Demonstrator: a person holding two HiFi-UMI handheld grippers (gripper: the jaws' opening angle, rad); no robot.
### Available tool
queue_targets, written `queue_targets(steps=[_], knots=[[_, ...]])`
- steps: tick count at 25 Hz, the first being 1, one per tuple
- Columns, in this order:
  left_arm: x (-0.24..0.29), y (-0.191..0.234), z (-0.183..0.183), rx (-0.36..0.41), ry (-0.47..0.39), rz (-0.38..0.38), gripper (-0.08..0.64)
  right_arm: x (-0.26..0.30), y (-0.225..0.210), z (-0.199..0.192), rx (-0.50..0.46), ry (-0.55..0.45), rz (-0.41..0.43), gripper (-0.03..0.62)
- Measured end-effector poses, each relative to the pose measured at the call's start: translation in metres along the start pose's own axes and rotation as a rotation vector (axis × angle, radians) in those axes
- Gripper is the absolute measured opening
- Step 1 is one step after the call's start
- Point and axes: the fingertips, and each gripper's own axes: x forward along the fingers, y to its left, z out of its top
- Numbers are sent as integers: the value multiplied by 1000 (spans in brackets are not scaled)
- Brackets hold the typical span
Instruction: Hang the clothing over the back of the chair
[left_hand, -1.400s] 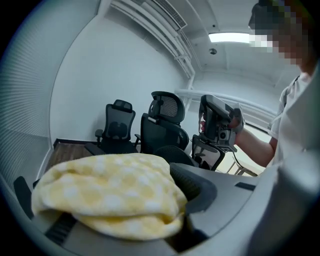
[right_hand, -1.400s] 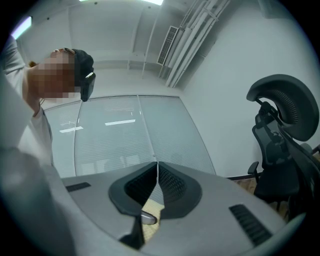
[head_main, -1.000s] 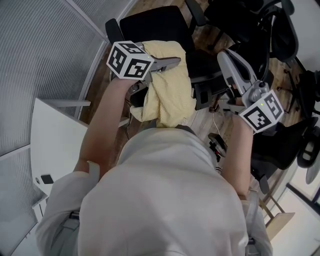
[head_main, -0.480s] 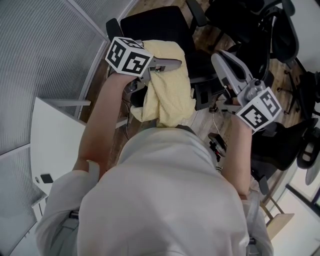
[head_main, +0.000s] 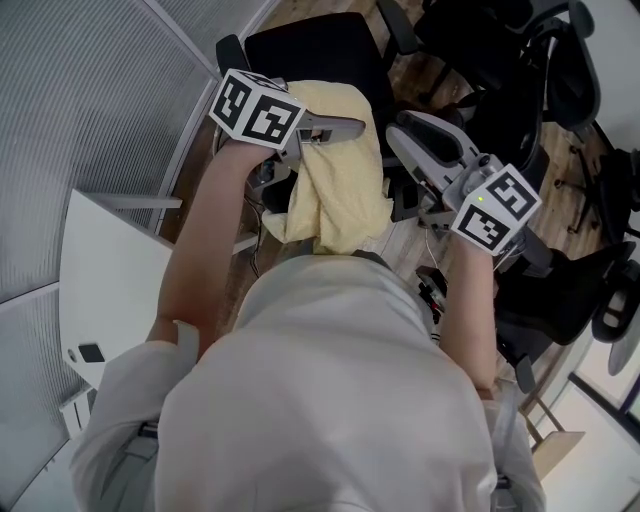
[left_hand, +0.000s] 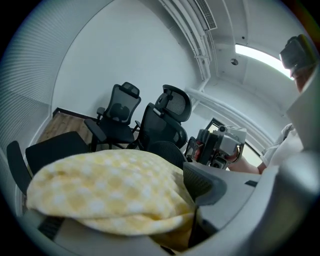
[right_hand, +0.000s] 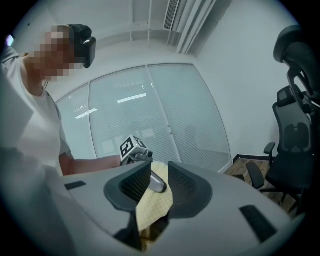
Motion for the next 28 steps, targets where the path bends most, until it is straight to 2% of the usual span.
queue_targets(steps=[9,13,16,21,28], knots=[[-3,2,0,-141,-37,3,273,14,12,-38,-41,170,55,163],[-7,2,0,-201,-46,-13,272,15,14,-42,-66,200,64,169],[-10,0,-5,-231,-20,-24,272,16,14,-43,-72,207,68,169],[-19,0,-19,-237,44,-19,272,16,12,-42,-74,213,71,169],[-23,-1,-15,-232,-25,-16,272,19,13,-47,-112,254,92,169]])
